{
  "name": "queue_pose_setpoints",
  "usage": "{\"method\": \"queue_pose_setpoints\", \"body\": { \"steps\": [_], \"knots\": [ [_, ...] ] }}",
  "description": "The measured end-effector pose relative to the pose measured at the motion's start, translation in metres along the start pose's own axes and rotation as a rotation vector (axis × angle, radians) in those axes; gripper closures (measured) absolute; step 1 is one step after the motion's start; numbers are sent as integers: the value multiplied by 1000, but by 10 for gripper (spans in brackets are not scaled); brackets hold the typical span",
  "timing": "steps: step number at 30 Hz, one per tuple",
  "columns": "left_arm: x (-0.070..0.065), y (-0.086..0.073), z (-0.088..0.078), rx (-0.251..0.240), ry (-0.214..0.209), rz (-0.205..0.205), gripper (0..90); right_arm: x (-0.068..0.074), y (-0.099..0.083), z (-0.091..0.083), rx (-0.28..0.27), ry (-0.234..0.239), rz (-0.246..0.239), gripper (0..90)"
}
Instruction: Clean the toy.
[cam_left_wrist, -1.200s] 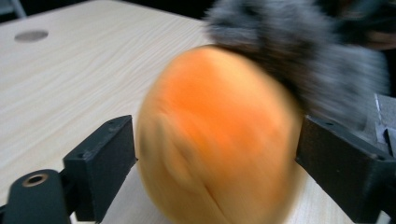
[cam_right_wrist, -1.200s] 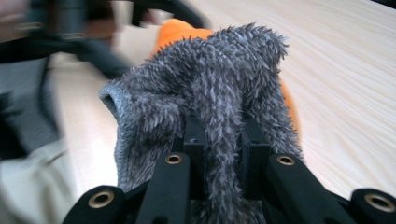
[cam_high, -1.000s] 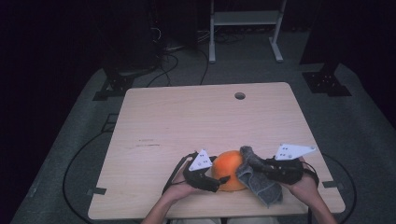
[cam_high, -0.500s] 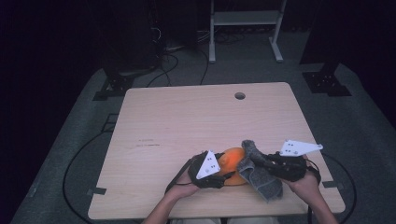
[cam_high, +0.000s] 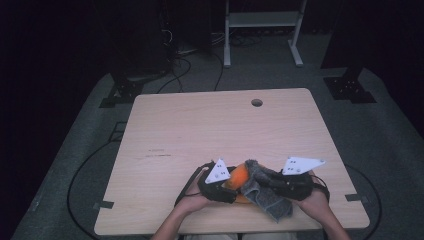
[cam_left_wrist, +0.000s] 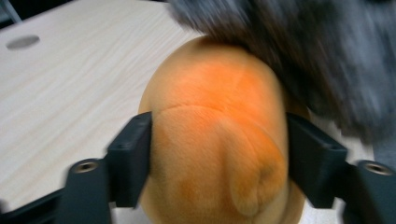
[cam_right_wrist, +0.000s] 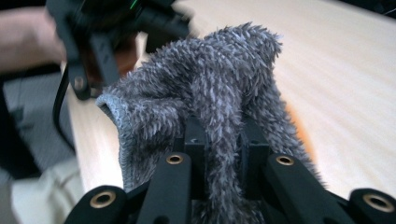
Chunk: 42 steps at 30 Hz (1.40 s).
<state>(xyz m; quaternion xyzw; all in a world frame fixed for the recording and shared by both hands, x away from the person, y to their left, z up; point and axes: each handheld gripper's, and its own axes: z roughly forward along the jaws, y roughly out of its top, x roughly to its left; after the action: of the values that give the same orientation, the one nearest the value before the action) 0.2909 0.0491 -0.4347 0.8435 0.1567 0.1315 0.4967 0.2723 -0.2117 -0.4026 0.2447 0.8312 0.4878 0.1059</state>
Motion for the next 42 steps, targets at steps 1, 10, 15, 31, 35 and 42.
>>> {"method": "queue_pose_setpoints", "body": {
  "steps": [1, 10, 15, 31, 35, 42],
  "knots": [
    [-3, 1, 0, -12, -1, 29, 339, -2, 1, -3, -23, -6, 9, 767],
    [-3, -3, -2, -16, -24, 75, 342, -10, 1, -5, -36, -28, 26, 766],
    [-2, -8, -6, -22, -33, 68, 334, -35, -29, -11, 5, -14, 151, 766],
    [6, 3, -2, -114, 24, 84, 352, -22, -9, -15, -71, 2, 126, 774],
    [13, -5, -3, -91, 18, 12, 241, -19, -8, -4, -29, -25, 94, 774],
    [12, -7, -10, -66, 32, -32, 304, -14, -14, 3, 3, -27, 77, 775]
  ]
}}
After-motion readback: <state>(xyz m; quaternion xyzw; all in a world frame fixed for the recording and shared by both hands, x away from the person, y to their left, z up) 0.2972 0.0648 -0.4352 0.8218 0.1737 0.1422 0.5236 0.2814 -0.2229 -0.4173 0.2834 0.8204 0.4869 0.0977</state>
